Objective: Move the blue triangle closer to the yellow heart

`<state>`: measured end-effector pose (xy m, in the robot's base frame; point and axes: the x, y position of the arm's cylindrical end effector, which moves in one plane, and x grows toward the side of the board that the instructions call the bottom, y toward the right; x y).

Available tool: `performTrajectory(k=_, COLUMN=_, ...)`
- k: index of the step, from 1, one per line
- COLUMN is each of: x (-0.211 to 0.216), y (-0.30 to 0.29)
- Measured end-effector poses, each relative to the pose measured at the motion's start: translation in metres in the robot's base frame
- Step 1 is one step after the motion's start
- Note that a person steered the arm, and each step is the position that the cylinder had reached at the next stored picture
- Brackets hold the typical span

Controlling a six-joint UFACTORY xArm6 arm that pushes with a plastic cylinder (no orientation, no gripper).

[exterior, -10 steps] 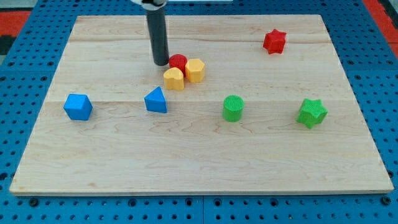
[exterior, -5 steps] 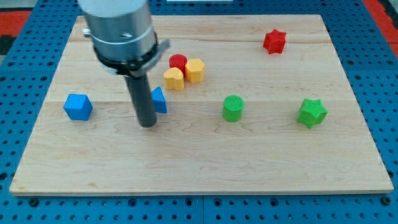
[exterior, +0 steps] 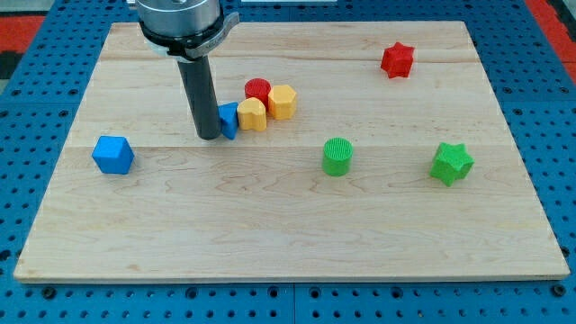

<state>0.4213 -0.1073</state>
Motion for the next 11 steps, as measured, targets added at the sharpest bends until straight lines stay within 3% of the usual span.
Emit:
performTrajectory(k=6, x=0.013, y=0.045)
performTrajectory(k=11, x=-0.009, y=0.011)
